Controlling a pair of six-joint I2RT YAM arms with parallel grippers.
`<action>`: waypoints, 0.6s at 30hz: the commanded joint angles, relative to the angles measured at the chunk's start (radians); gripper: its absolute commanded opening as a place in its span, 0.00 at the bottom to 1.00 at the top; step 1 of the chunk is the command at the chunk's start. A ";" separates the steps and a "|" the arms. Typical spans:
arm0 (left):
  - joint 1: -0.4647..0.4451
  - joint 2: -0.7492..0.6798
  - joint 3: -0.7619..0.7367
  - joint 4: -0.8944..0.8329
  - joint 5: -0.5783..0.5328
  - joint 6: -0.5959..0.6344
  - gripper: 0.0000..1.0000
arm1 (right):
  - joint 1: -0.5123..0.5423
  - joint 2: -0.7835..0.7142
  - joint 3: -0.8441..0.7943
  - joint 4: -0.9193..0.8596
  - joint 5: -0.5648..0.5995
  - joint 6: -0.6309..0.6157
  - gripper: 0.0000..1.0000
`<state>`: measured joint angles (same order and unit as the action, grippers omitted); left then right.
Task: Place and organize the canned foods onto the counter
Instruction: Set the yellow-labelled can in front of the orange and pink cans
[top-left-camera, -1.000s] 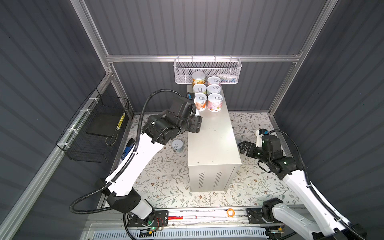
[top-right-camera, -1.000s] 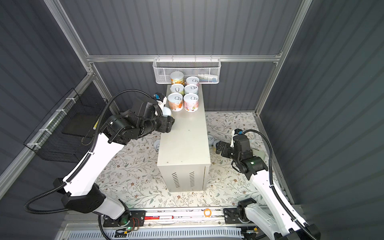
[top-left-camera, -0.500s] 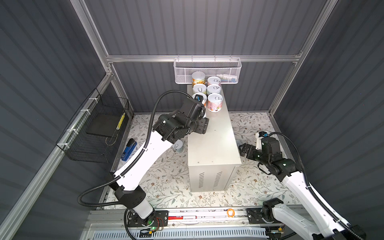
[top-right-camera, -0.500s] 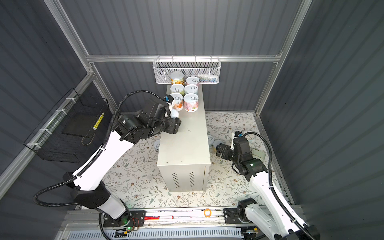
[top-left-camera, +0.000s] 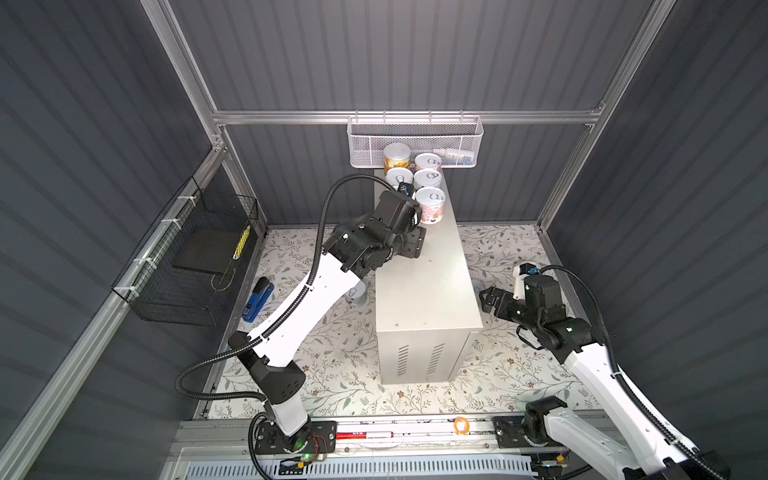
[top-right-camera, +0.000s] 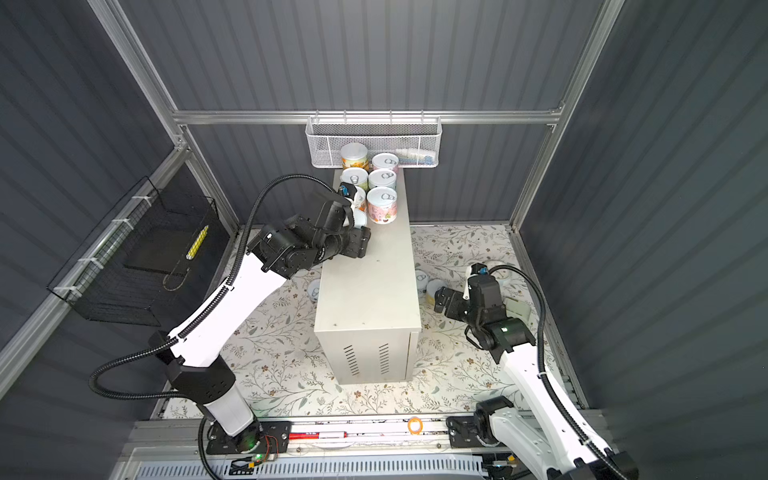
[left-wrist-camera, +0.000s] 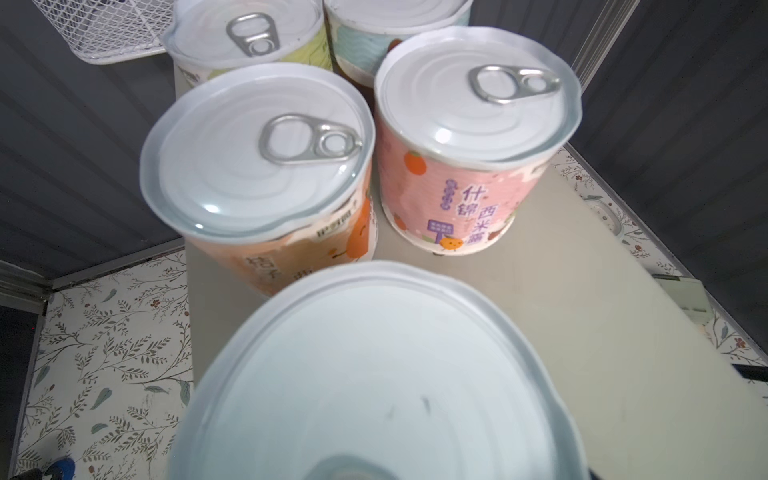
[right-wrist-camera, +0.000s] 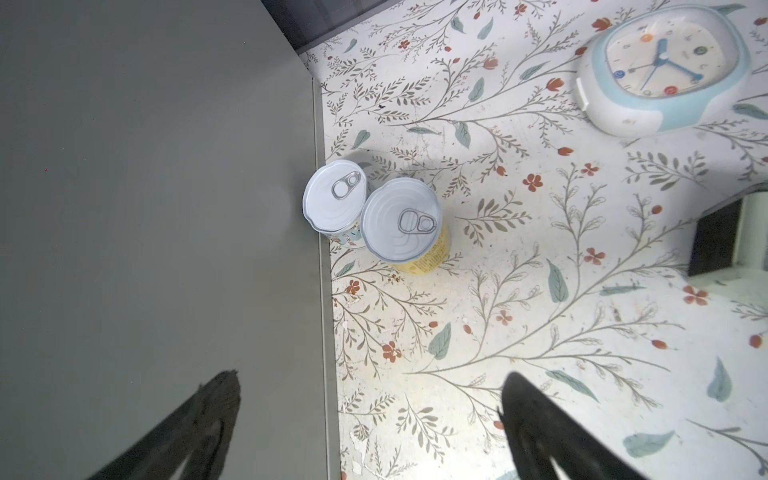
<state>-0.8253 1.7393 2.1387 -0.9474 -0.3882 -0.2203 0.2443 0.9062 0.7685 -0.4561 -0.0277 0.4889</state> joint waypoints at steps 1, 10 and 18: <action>-0.004 0.021 0.030 -0.031 -0.023 -0.005 0.72 | -0.008 0.000 -0.008 0.018 -0.020 -0.018 0.99; -0.002 0.038 0.035 -0.048 -0.061 -0.002 0.76 | -0.014 0.013 0.000 0.026 -0.044 -0.011 0.99; -0.003 0.005 -0.003 -0.018 -0.056 0.004 0.99 | -0.017 0.016 0.002 0.029 -0.047 -0.011 0.99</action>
<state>-0.8249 1.7592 2.1513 -0.9646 -0.4351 -0.2207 0.2314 0.9203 0.7685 -0.4358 -0.0647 0.4870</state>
